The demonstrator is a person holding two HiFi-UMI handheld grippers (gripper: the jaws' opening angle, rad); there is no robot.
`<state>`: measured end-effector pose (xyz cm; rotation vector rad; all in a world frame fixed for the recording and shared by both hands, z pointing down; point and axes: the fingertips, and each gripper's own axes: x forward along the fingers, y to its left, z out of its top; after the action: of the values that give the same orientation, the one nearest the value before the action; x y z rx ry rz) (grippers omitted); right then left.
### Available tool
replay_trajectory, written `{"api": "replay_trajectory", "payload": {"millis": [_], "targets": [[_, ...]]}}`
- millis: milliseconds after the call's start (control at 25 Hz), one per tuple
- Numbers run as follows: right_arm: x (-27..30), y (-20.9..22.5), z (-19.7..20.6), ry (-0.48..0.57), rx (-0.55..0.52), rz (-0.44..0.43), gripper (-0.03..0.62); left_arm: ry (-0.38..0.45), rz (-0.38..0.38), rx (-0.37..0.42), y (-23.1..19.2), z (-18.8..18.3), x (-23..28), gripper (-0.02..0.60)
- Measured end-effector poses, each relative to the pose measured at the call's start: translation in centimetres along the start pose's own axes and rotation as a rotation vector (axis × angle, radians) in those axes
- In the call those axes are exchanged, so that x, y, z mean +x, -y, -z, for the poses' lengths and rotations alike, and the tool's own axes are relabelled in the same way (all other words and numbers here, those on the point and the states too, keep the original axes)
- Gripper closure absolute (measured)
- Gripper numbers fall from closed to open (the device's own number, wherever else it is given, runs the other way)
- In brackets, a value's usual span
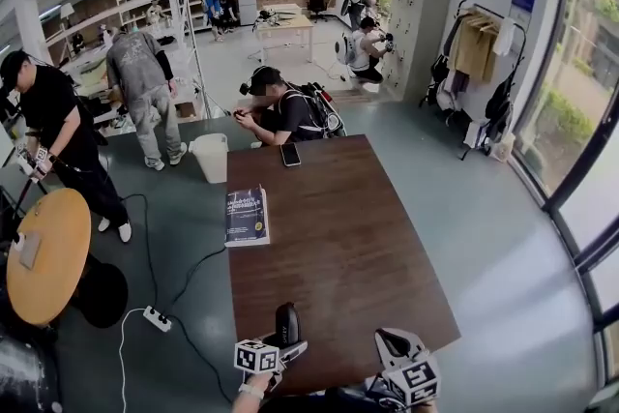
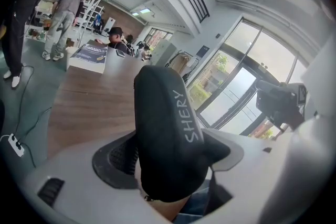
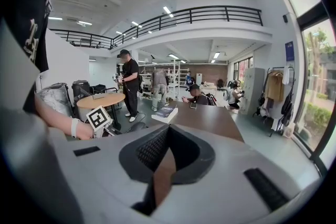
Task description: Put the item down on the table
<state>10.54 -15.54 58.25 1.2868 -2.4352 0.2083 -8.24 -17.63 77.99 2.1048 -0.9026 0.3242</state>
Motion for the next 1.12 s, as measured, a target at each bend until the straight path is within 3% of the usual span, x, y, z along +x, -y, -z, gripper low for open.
{"api": "replay_trajectory", "payload": {"millis": [280,520,720,1120], "targets": [[-0.9,0.4,0.7,-0.056,-0.008,0.004,0.606,-0.115,-0.052,0.023,-2.2,2.7,2.3,0.216],[-1.0,1.1,1.0,-0.056,0.009,0.014,0.606,-0.200,-0.112,0.042,-5.0,4.5,3.5,0.218],[-0.7,1.6,1.0,0.005,0.030,0.024,0.606,-0.244,-0.140,0.044,-6.3,5.5,4.1,0.217],[-0.7,1.9,1.5,-0.017,0.043,0.028,0.606,-0.354,-0.206,0.067,-7.9,7.4,5.3,0.217]]}}
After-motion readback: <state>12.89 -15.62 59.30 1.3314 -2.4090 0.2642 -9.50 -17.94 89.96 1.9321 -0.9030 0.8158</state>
